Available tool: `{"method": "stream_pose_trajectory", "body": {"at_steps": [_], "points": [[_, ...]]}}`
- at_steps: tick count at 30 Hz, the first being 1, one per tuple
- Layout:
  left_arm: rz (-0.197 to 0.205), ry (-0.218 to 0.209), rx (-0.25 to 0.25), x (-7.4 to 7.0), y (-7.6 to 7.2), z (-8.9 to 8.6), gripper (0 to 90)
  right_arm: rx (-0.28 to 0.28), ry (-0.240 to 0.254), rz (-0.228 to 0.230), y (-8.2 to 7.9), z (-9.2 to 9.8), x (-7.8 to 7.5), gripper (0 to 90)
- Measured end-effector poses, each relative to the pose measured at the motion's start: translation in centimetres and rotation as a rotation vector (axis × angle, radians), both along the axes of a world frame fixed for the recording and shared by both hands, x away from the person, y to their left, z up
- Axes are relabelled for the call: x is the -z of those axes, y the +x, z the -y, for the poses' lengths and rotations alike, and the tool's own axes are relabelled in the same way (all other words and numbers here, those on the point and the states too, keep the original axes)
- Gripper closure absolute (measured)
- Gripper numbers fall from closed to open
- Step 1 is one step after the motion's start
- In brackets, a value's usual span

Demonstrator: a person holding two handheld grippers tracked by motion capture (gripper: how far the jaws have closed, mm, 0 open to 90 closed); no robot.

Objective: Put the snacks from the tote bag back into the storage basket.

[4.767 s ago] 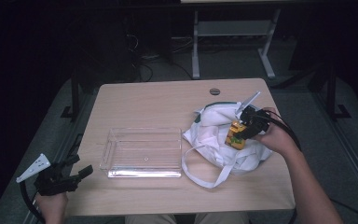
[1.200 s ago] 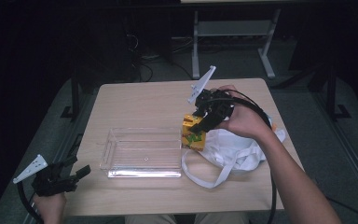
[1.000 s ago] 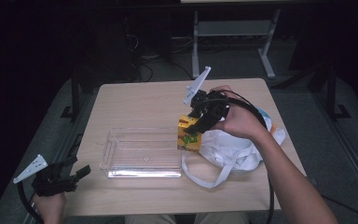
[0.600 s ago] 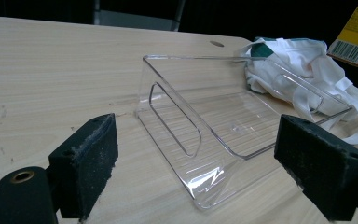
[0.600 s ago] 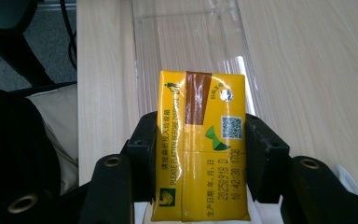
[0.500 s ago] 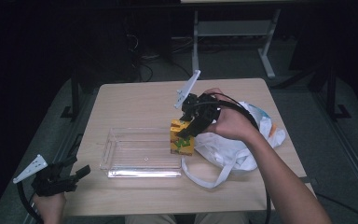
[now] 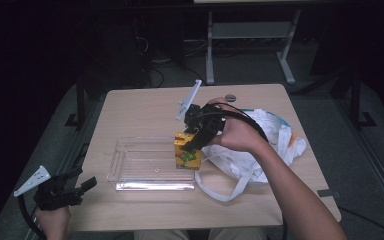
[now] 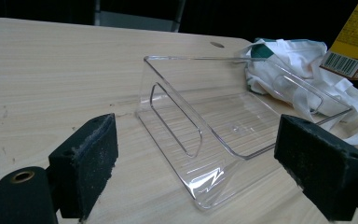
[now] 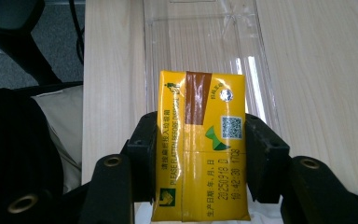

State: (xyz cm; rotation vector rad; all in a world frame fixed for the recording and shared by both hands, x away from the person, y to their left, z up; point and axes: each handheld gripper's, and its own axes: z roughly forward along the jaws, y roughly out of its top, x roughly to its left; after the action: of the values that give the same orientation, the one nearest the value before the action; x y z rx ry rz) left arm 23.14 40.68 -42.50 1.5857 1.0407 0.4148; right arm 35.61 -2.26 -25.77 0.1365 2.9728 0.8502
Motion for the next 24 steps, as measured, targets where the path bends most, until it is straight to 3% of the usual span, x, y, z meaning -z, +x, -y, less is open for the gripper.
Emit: {"method": "stream_pose_trajectory", "body": {"at_steps": [24], "points": [[0.0,0.0,-0.001,0.0,0.0,0.0,13.0,-0.022,-0.017,-0.027,0.1,-1.8,1.7,52.4]]}}
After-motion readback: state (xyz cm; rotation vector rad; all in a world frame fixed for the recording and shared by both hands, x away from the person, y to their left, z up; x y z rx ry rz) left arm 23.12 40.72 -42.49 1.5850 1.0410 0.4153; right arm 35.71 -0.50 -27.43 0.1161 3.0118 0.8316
